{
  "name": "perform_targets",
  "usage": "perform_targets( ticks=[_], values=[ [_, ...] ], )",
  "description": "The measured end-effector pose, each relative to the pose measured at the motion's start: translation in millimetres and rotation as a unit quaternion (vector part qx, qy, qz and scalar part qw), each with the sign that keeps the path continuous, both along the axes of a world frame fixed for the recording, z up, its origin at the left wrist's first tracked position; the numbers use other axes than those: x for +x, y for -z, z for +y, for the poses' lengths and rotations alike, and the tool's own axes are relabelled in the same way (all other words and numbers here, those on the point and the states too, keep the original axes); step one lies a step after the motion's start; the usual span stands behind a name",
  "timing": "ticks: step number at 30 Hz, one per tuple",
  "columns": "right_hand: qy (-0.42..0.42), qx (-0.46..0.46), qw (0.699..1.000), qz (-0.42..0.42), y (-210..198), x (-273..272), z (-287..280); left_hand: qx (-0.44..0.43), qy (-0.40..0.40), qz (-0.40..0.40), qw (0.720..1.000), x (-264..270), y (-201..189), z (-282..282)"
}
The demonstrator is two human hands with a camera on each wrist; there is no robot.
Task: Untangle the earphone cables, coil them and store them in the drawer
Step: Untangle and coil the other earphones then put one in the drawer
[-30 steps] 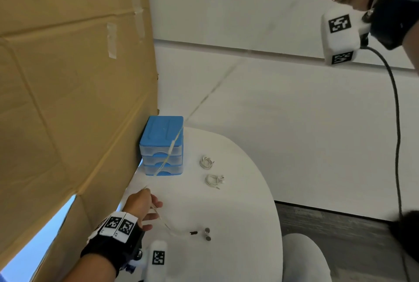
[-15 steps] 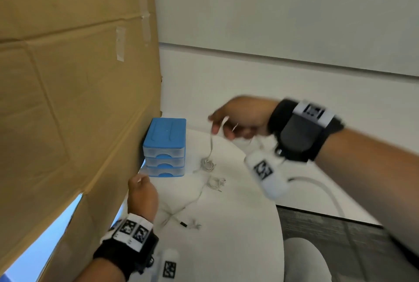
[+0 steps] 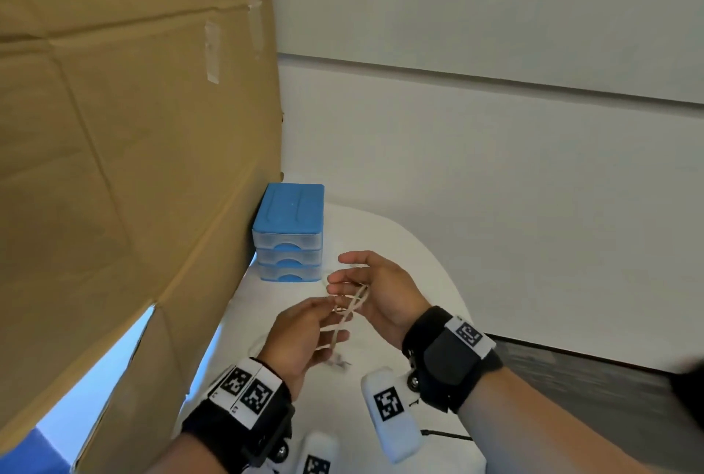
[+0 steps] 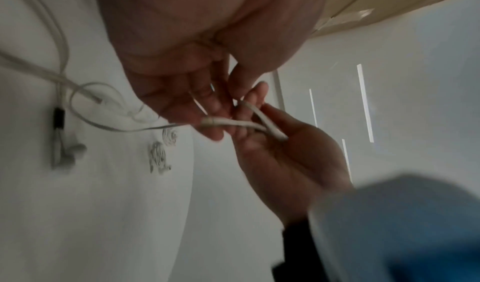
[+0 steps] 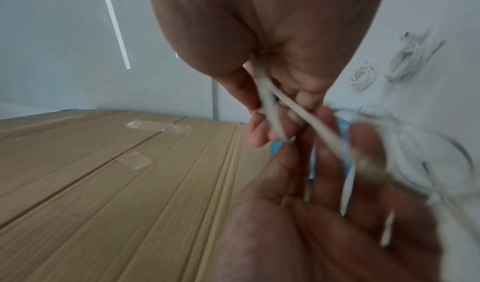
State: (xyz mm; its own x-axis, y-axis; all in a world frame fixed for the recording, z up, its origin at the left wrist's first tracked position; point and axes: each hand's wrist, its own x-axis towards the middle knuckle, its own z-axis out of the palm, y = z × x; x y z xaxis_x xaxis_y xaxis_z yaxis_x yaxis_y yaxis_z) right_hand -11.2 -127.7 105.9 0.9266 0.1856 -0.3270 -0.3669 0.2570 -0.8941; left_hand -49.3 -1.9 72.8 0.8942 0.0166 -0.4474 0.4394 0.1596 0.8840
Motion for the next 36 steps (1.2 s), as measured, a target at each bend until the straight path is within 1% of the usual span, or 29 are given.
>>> perform_targets(
  ticks=[2, 4, 6, 8, 10, 11, 12, 14, 17, 19, 21, 22, 23, 24, 25, 26, 27, 29, 30, 32, 34, 36],
  values=[
    [-0.014, -0.033, 0.999, -0.023, 1.3, -2.5, -7.7, 0.012, 0.000, -0.009, 1.000, 2.1, 0.9, 3.4],
    [-0.024, -0.096, 0.993, -0.056, 4.1, -4.8, -14.5, -0.001, 0.010, -0.011, 1.000, 2.8, 1.8, 0.9],
    [-0.042, -0.139, 0.986, -0.084, 8.3, -9.5, -19.7, -0.019, 0.016, -0.011, 1.000, 1.5, 2.6, -3.9],
    [-0.086, -0.147, 0.981, -0.094, 15.4, -17.6, -24.1, -0.046, 0.019, -0.009, 0.999, -2.5, -0.8, -8.1],
    [-0.121, -0.170, 0.973, -0.097, 25.5, -27.3, -28.1, -0.046, 0.027, 0.001, 0.999, -5.6, -4.0, -9.7],
    [-0.126, -0.179, 0.970, -0.107, 33.1, -31.9, -30.7, -0.039, 0.032, 0.013, 0.999, -6.7, -5.1, -9.9],
    [-0.118, -0.186, 0.968, -0.123, 41.5, -35.3, -33.9, -0.033, 0.036, 0.028, 0.998, -7.4, -5.2, -10.2],
    [-0.075, -0.207, 0.964, -0.149, 53.1, -37.9, -43.8, -0.033, 0.032, 0.056, 0.997, -7.9, -4.3, -10.9],
    [-0.005, -0.261, 0.955, -0.142, 61.0, -35.4, -66.9, -0.048, 0.009, 0.069, 0.996, -6.6, -2.6, -9.2],
    [0.050, -0.294, 0.946, -0.124, 67.0, -30.4, -84.8, -0.026, 0.032, 0.054, 0.998, -6.8, -2.9, -7.5],
    [0.075, -0.328, 0.934, -0.117, 71.8, -24.9, -98.7, 0.013, 0.082, 0.025, 0.996, -7.8, -1.0, -6.1],
    [0.062, -0.361, 0.923, -0.119, 72.6, -24.6, -103.3, 0.033, 0.103, 0.011, 0.994, -8.6, 0.6, -5.6],
    [0.032, -0.408, 0.903, -0.133, 72.4, -26.9, -106.2, 0.054, 0.122, -0.001, 0.991, -9.8, 1.5, -5.8],
    [-0.007, -0.464, 0.871, -0.161, 70.4, -31.7, -107.2, 0.077, 0.143, -0.011, 0.987, -11.1, 2.5, -6.6],
    [-0.039, -0.499, 0.842, -0.202, 67.8, -37.5, -106.1, 0.100, 0.166, -0.020, 0.981, -12.7, 1.9, -8.4],
    [-0.059, -0.502, 0.828, -0.242, 63.8, -43.3, -102.2, 0.121, 0.189, -0.026, 0.974, -14.4, 1.2, -10.5],
    [-0.072, -0.486, 0.825, -0.278, 60.1, -48.4, -96.2, 0.136, 0.210, -0.030, 0.968, -16.3, 0.4, -13.0],
    [-0.099, -0.446, 0.831, -0.318, 54.3, -55.3, -83.5, 0.140, 0.228, -0.034, 0.963, -20.1, -1.7, -17.1],
    [-0.115, -0.430, 0.839, -0.314, 50.9, -57.2, -78.4, 0.136, 0.227, -0.035, 0.964, -21.8, -4.0, -18.4],
    [-0.127, -0.382, 0.866, -0.296, 44.8, -60.2, -74.2, 0.139, 0.222, -0.040, 0.964, -24.0, -8.8, -19.9],
    [-0.104, -0.339, 0.892, -0.279, 43.4, -64.3, -74.8, 0.132, 0.218, -0.039, 0.966, -26.3, -14.2, -22.8],
    [-0.069, -0.312, 0.915, -0.247, 43.1, -69.1, -77.9, 0.099, 0.204, -0.021, 0.974, -29.0, -19.8, -27.8]
  ],
)
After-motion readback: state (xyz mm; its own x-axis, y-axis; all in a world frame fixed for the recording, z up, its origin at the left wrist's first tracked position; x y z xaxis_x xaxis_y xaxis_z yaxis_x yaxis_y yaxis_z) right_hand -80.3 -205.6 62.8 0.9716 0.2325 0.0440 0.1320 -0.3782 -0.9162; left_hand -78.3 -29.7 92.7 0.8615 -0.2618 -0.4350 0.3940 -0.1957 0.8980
